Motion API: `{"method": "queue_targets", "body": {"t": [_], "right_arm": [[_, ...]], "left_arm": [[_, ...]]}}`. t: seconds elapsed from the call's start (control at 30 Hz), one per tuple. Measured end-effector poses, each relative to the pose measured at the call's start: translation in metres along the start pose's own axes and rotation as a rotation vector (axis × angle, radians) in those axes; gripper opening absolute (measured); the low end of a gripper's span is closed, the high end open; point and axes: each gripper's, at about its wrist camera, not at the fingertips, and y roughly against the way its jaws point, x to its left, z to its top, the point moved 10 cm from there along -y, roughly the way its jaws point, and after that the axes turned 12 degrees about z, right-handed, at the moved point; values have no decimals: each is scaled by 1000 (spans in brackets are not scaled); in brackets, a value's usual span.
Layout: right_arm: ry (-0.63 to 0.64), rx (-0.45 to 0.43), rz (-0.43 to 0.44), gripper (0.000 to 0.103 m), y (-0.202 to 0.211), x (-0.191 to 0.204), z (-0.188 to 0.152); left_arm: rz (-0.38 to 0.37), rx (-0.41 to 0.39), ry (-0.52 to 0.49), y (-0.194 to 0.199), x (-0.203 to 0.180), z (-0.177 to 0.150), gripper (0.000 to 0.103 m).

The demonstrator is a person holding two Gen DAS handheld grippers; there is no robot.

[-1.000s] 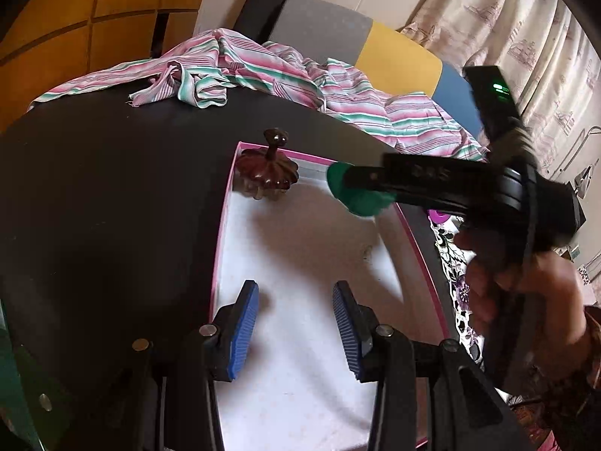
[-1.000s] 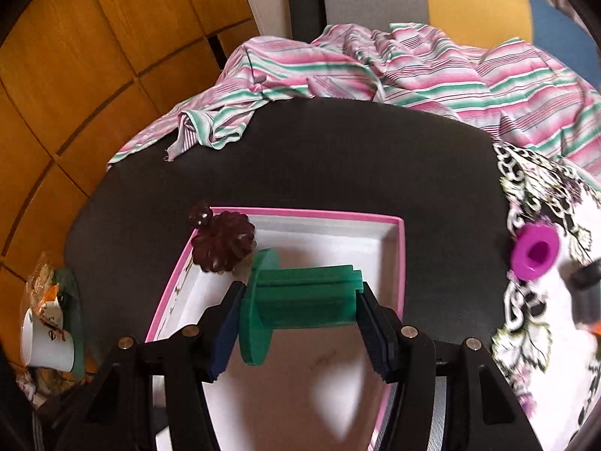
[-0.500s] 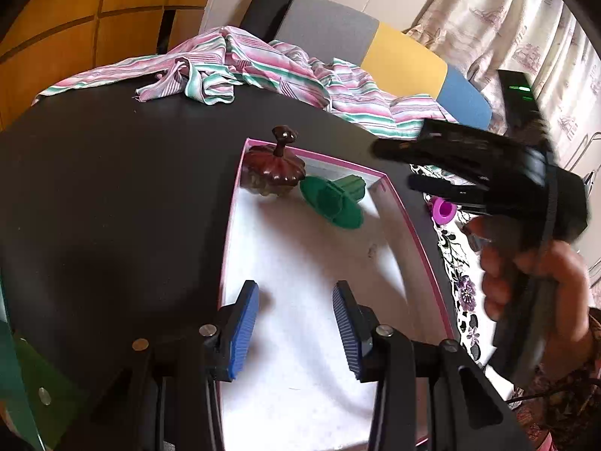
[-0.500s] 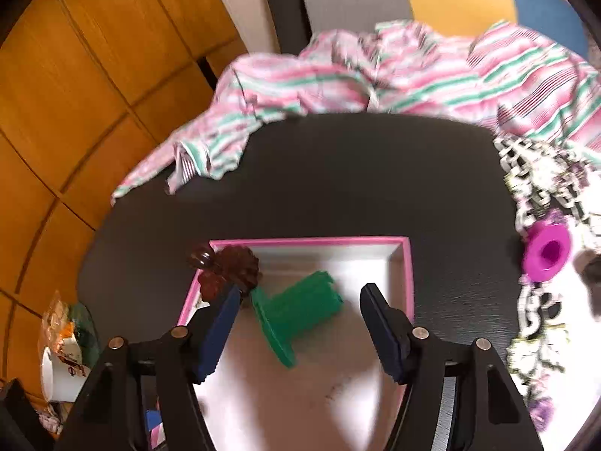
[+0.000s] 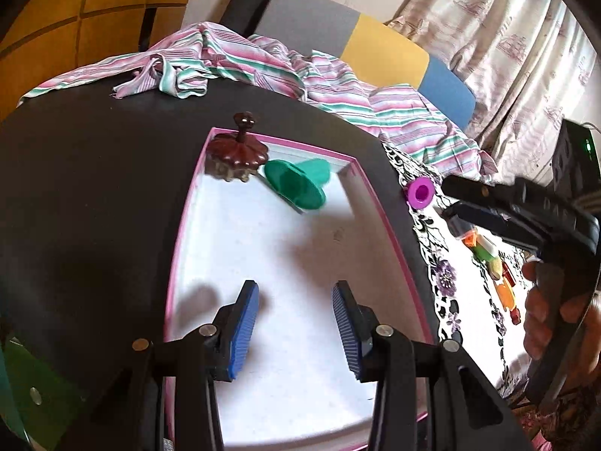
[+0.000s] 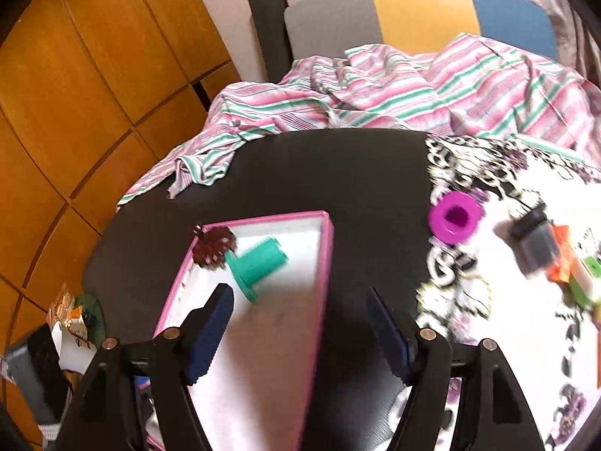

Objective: Organize rigid objects
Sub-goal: 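Move the right tool to the white box with green lid and grasp it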

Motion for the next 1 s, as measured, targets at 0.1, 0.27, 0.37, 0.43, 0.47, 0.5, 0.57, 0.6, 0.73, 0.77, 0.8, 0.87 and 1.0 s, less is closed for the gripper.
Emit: {"method": "queue_targets", "body": {"t": [0.1,0.27,0.37,0.43,0.47,0.5,0.57,0.6,0.73,0.77,0.8,0.87,1.0], "right_arm": [[-13,3,-37,73,14,-16,-11],[-71,13,-67,73,35,-42,-28],[-85,19,-102,73,45,-57,-39],[-107,25,-117,73,52,-69,-45],[-119,25,-121,73,54,-75,-47],[-132,25,-126,73,58,-81,-49],[-163,20,-141,73,65,-94,-52],[-183,16,-147,73,68,-101,-53],[-252,-9,-169,73,82,-128,-53],[-257,-17,-178,73,85,-134,-51],[-259,-26,-189,73,89,-140,-50],[-262,-47,-222,73,100,-155,-44],[-267,-92,-300,73,122,-188,-30]], "left_arm": [[-12,0,-19,2,-9,-2,41],[-40,24,-60,0,-29,-8,43],[-49,32,-88,2,-42,-13,44],[-57,32,-106,4,-51,-15,44],[-59,31,-115,5,-55,-16,44],[-63,31,-121,6,-58,-16,44],[-74,32,-137,8,-67,-16,44],[-78,34,-147,9,-72,-17,44],[-99,40,-173,10,-88,-21,44],[-110,43,-182,11,-93,-22,44],[-118,45,-189,12,-97,-23,44],[-136,51,-207,12,-107,-27,44],[-168,63,-236,14,-124,-34,44]]}}
